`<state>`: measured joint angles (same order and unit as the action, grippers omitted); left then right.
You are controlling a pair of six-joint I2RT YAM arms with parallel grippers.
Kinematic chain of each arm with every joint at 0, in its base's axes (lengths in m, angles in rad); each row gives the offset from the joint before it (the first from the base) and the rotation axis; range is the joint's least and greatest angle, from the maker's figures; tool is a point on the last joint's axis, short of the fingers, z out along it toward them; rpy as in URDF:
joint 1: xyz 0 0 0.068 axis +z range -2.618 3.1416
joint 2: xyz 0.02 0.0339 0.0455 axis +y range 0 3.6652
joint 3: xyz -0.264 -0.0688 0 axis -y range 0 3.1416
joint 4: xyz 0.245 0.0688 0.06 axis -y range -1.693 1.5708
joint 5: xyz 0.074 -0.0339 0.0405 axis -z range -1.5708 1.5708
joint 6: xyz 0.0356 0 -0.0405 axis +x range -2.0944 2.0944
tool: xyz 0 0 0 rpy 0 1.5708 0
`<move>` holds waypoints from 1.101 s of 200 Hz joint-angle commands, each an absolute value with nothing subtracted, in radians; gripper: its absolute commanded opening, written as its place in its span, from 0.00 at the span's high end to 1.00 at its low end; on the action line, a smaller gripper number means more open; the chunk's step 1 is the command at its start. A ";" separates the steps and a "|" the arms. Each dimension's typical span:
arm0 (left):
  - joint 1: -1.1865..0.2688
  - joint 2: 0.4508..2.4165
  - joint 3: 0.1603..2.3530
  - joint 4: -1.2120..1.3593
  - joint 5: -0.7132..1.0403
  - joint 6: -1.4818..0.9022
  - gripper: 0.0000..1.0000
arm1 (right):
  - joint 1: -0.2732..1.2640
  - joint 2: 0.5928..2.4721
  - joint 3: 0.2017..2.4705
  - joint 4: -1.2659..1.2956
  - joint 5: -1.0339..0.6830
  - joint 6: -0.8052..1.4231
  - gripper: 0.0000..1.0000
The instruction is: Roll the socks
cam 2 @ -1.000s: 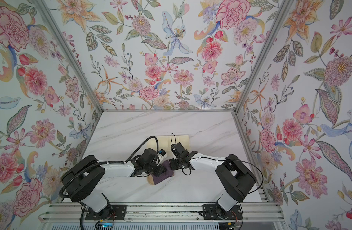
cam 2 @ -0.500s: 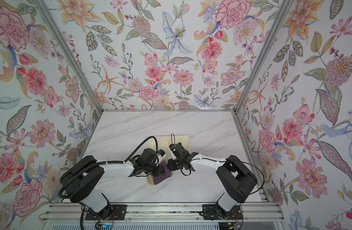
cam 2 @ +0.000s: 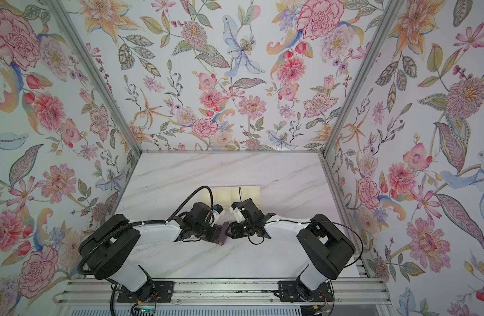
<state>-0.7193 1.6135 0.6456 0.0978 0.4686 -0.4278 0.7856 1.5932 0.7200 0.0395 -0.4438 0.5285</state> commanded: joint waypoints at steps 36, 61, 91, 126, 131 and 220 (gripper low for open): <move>-0.707 1.641 0.601 0.038 0.449 -0.401 1.00 | 0.801 1.623 0.718 0.122 -0.503 0.567 0.62; -0.707 1.638 0.600 0.044 0.457 -0.406 1.00 | 0.802 1.629 0.719 0.131 -0.470 0.585 0.62; -0.707 1.638 0.602 0.048 0.469 -0.409 1.00 | 0.809 1.644 0.723 0.149 -0.424 0.606 0.62; -0.707 1.638 0.604 0.048 0.480 -0.411 1.00 | 0.829 1.672 0.766 0.098 -0.343 0.598 0.62; -0.707 1.639 0.604 0.048 0.482 -0.410 1.00 | 0.834 1.675 0.777 0.080 -0.328 0.593 0.62; -0.709 1.644 0.627 0.023 0.494 -0.405 1.00 | 0.918 1.806 0.988 -0.249 -0.143 0.493 0.89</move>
<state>-0.6796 1.6135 0.6357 0.1242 0.4587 -0.4339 0.8883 1.7348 0.9737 -0.2012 -0.2184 0.5495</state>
